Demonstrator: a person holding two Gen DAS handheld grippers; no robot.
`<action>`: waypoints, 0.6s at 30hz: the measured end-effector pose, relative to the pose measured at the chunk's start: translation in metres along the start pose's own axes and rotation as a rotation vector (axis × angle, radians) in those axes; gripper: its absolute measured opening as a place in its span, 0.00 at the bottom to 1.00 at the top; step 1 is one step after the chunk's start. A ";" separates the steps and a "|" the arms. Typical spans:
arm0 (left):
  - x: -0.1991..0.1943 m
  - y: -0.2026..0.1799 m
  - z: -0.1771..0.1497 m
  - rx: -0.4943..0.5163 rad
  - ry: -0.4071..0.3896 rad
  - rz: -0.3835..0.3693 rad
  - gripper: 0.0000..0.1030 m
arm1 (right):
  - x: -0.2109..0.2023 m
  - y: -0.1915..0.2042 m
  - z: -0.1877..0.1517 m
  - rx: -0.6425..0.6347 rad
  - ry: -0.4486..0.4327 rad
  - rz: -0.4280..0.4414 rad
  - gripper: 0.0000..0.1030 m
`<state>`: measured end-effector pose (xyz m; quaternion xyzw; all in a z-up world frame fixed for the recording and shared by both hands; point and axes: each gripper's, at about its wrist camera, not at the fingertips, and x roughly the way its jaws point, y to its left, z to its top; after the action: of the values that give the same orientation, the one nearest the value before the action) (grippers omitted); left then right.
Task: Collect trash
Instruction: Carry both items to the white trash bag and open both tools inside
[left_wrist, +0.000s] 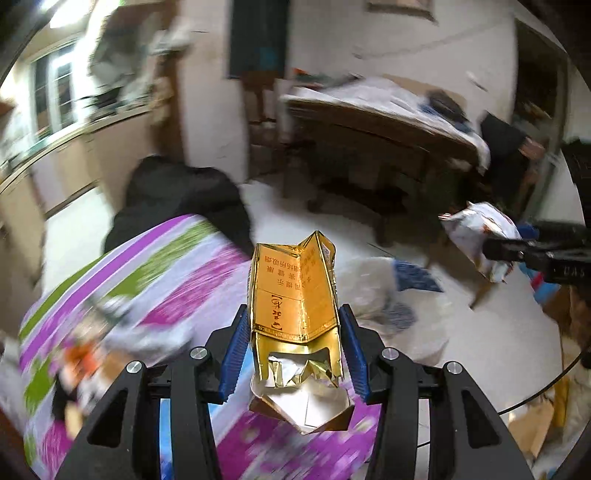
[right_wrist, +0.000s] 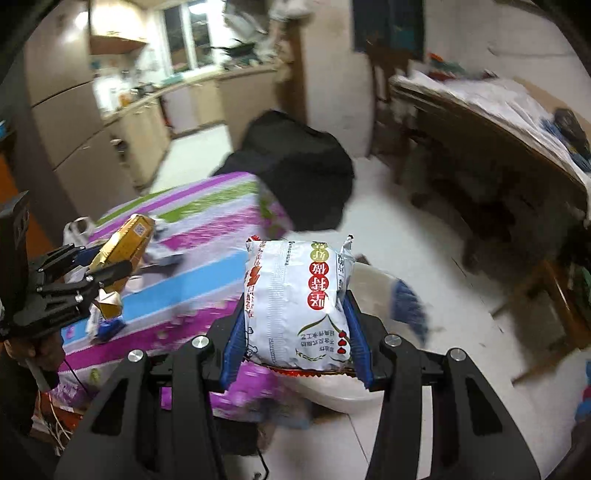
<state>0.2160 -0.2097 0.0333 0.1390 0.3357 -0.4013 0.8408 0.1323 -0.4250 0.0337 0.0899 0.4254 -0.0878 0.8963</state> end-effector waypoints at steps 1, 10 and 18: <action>0.017 -0.017 0.016 0.024 0.024 -0.030 0.48 | 0.003 -0.012 0.004 0.016 0.033 -0.010 0.45; 0.149 -0.101 0.085 0.118 0.227 -0.168 0.47 | 0.070 -0.077 0.021 0.118 0.288 -0.075 0.45; 0.225 -0.105 0.051 0.114 0.344 -0.123 0.48 | 0.123 -0.092 0.014 0.163 0.417 -0.081 0.45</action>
<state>0.2601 -0.4333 -0.0772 0.2321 0.4591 -0.4405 0.7357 0.1978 -0.5272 -0.0613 0.1609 0.5963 -0.1373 0.7744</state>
